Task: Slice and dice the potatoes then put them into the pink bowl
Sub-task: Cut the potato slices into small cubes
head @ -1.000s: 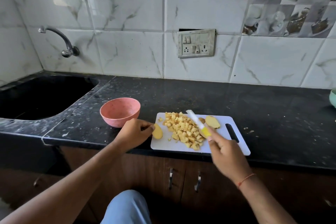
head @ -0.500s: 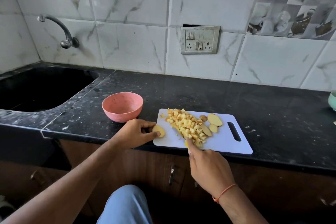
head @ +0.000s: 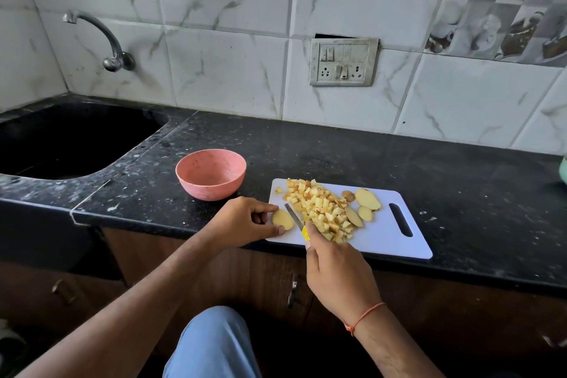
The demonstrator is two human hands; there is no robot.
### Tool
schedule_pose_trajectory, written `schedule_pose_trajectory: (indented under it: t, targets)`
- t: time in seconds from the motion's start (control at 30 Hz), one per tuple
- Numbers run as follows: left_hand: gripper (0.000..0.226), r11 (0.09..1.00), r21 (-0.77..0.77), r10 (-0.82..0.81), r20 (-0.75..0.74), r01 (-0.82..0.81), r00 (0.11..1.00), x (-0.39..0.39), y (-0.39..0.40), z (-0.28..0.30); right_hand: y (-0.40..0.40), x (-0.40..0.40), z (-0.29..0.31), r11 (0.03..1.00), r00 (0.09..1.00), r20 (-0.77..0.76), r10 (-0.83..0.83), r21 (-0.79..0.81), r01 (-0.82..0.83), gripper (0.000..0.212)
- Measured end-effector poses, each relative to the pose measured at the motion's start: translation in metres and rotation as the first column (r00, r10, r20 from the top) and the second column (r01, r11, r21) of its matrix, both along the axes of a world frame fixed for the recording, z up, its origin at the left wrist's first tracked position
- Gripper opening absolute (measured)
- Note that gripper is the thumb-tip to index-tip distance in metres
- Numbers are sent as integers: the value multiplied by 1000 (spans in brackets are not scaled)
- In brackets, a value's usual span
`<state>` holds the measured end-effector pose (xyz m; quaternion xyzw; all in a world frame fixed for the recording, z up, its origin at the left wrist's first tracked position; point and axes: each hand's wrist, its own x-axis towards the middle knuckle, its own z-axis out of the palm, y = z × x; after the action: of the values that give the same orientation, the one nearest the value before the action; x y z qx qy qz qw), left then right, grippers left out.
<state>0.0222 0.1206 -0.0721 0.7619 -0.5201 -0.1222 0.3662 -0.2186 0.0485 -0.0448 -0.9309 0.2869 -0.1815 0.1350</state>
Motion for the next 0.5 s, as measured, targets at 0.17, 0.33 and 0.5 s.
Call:
schedule_pose_trajectory:
  t: [0.17,0.33,0.5]
  targets:
    - [59,1000,1,-18,-40,18,999,-1,-1,1,6,8,-1,998,999,-42,1,-58,-3,52]
    - [52,1000,-2,-22,-89,22,996,0,-3,2,6,20,-1,994,991,-135,-5,-111,-11,54]
    - [51,1000,3,23,-54,-23,998,-3,-2,2,0,32,-2,994,983,-181,0,-109,-20,57]
